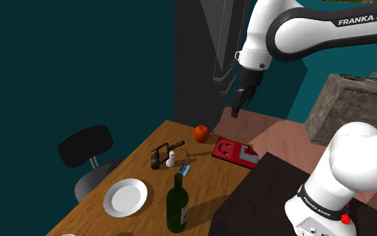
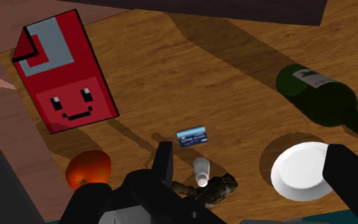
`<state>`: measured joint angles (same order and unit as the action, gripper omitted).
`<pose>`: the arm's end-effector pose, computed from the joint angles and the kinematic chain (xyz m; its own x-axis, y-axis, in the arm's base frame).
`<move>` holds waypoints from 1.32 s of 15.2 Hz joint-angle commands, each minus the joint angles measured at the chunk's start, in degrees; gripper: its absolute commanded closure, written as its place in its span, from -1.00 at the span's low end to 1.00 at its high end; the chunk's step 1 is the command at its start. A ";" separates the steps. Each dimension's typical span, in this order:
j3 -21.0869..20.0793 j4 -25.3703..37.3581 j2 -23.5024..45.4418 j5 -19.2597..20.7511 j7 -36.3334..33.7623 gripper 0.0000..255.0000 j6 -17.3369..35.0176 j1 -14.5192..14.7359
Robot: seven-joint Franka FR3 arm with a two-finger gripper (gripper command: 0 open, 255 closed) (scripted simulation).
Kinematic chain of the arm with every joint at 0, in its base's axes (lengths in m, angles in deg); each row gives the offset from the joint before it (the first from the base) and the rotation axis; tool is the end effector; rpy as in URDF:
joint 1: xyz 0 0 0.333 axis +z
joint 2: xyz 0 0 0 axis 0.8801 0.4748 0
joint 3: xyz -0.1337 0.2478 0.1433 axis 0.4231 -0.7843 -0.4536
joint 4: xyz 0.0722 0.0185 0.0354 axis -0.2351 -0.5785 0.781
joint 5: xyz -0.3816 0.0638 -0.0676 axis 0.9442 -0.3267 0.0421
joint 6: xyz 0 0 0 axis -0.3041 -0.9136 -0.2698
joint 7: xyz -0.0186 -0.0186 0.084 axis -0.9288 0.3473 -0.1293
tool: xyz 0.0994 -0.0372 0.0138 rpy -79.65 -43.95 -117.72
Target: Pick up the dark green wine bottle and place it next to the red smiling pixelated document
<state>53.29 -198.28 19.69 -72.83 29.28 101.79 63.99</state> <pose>0.3225 0.0695 0.4975 0.9935 0.1067 0.0402 0.1069 -0.9943 -0.0027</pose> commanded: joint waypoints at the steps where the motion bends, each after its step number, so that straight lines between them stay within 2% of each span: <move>1: -2.50 -1.15 2.12 -1.70 -2.62 -1.00 3.57 1.07; 7: -9.16 -2.72 9.97 -5.27 -9.23 -1.00 13.72 3.36; 12: -14.96 -1.71 18.95 -6.37 -15.24 -1.00 22.37 4.18; 16: -19.65 0.57 27.42 -4.83 -21.07 -1.00 28.98 3.88; 20: -23.95 4.07 36.92 0.27 -28.81 -1.00 34.83 2.99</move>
<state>30.39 -194.99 53.90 -74.17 2.62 134.75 67.29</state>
